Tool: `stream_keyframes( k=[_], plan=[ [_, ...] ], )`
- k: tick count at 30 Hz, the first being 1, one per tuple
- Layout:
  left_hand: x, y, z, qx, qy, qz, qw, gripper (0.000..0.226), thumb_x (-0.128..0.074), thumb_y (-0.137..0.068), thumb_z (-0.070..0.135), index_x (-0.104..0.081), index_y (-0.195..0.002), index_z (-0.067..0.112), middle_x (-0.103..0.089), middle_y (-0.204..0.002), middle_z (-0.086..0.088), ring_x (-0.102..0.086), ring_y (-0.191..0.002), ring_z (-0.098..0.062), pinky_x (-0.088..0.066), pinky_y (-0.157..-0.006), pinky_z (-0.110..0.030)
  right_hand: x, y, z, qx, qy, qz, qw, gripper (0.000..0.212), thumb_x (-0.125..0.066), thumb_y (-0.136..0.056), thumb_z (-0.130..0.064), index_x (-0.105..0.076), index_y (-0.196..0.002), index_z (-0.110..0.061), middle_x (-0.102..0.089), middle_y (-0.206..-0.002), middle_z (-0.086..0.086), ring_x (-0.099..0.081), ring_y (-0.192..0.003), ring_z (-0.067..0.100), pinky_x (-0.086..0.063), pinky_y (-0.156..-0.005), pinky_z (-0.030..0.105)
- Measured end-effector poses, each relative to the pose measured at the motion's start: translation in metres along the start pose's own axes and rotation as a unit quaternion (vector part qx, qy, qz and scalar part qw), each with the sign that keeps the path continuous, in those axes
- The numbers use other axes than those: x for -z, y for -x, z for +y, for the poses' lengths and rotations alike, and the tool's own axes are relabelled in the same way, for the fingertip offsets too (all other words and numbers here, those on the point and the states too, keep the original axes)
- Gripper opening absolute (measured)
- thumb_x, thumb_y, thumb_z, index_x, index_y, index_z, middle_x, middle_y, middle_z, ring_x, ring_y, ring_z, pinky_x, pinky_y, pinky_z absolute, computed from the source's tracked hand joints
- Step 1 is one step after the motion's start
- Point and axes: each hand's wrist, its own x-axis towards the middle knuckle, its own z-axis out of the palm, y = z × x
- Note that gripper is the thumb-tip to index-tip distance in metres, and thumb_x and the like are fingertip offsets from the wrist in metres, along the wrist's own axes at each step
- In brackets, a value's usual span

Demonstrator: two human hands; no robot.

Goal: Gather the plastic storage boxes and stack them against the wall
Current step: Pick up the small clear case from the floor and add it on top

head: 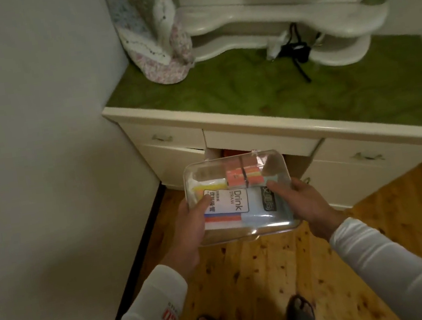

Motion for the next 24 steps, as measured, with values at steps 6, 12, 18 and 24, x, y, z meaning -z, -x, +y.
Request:
stream_keyframes(
  k=[6,12,18,24],
  plan=[
    [-0.091,0.025,0.008,-0.003,-0.032,-0.022,0.999,0.035,-0.061,-0.095,0.033,-0.056,-0.128,0.022,-0.075,-0.104,-0.006,-0.074,-0.09,-0.024,-0.06,-0.066,-0.036,0.095,0.013,-0.008,0.0,0.007,0.036,0.999,0.032,-0.067,-0.084,-0.043,-0.065,-0.107,-0.021,-0.071,-0.097,-0.001,-0.067,-0.084,0.016,-0.054,-0.07,0.032],
    [-0.168,0.036,0.013,-0.022,-0.067,-0.059,0.996,0.034,-0.061,-0.094,0.035,-0.059,-0.124,0.021,-0.076,-0.099,-0.004,-0.075,-0.083,-0.021,-0.059,-0.059,-0.029,0.177,0.019,-0.01,0.001,-0.012,0.069,0.998,0.042,-0.067,-0.082,-0.045,-0.062,-0.116,-0.02,-0.07,-0.101,0.0,-0.064,-0.086,0.015,-0.051,-0.066,0.031],
    [-0.241,0.039,0.021,-0.043,-0.108,-0.116,0.987,0.038,-0.062,-0.092,0.039,-0.056,-0.126,0.024,-0.076,-0.102,-0.003,-0.074,-0.09,-0.023,-0.06,-0.079,-0.043,0.246,0.03,-0.013,-0.006,-0.051,0.12,0.991,0.032,-0.066,-0.084,-0.044,-0.061,-0.109,-0.024,-0.069,-0.094,-0.004,-0.064,-0.083,0.013,-0.049,-0.058,0.026],
    [-0.296,0.04,0.036,-0.052,-0.138,-0.185,0.972,0.027,-0.061,-0.093,0.035,-0.061,-0.118,0.025,-0.078,-0.094,0.003,-0.075,-0.079,-0.013,-0.056,-0.057,-0.025,0.295,0.044,-0.016,-0.03,-0.084,0.175,0.981,0.038,-0.065,-0.086,-0.039,-0.061,-0.117,-0.017,-0.069,-0.098,0.001,-0.064,-0.083,0.015,-0.049,-0.055,0.026]
  ],
)
